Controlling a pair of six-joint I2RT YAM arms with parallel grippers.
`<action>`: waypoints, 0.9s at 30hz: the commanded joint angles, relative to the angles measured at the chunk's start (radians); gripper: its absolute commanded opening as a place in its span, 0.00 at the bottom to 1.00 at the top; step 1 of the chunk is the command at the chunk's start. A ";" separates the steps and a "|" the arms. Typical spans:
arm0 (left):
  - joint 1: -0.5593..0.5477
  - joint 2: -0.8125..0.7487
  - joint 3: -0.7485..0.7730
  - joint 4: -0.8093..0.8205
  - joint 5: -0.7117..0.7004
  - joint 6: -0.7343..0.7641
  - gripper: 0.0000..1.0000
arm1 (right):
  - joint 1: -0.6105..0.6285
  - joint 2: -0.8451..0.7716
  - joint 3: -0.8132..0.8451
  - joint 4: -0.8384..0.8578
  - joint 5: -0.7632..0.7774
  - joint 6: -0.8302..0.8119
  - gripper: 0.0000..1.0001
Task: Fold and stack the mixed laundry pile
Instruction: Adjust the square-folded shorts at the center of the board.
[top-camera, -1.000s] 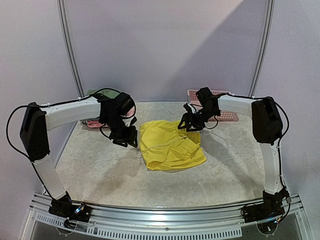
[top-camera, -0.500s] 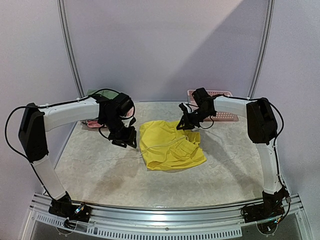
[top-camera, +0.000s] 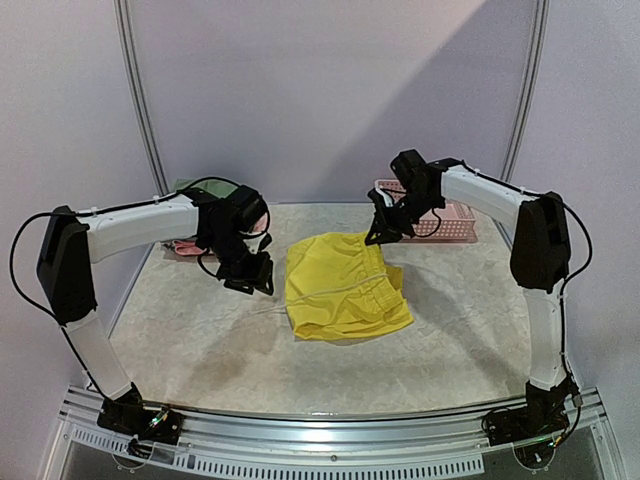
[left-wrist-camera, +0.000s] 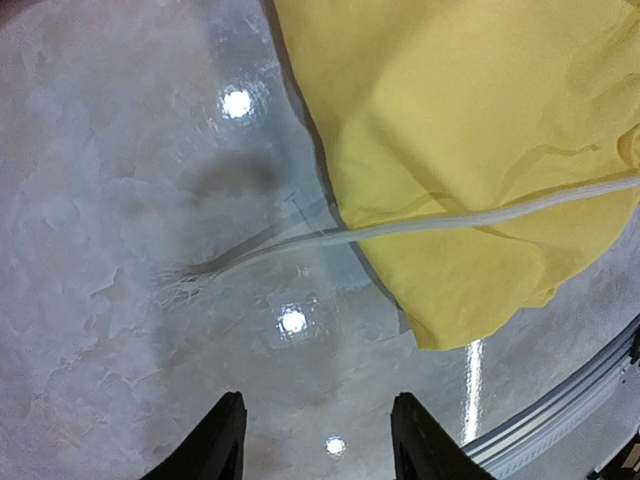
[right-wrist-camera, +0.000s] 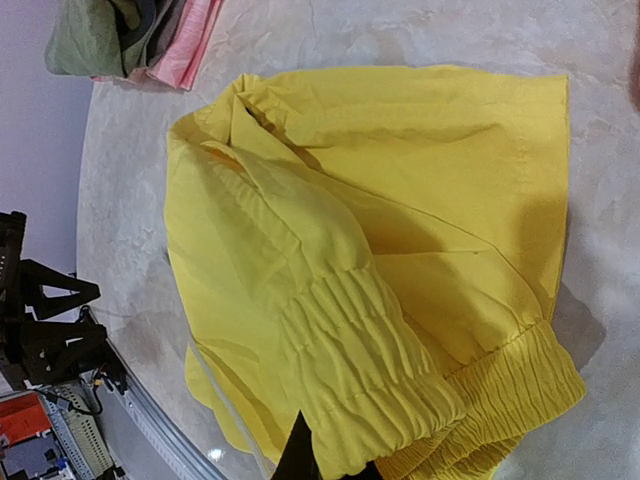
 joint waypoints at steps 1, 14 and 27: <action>-0.005 -0.017 0.009 0.022 -0.003 0.000 0.50 | -0.008 -0.004 -0.023 -0.098 0.096 -0.050 0.00; -0.005 0.069 0.120 0.044 0.036 0.020 0.49 | -0.058 0.187 -0.016 -0.022 0.223 -0.094 0.04; 0.007 0.367 0.419 0.080 0.161 0.051 0.39 | -0.058 0.025 0.006 -0.107 0.254 -0.077 0.46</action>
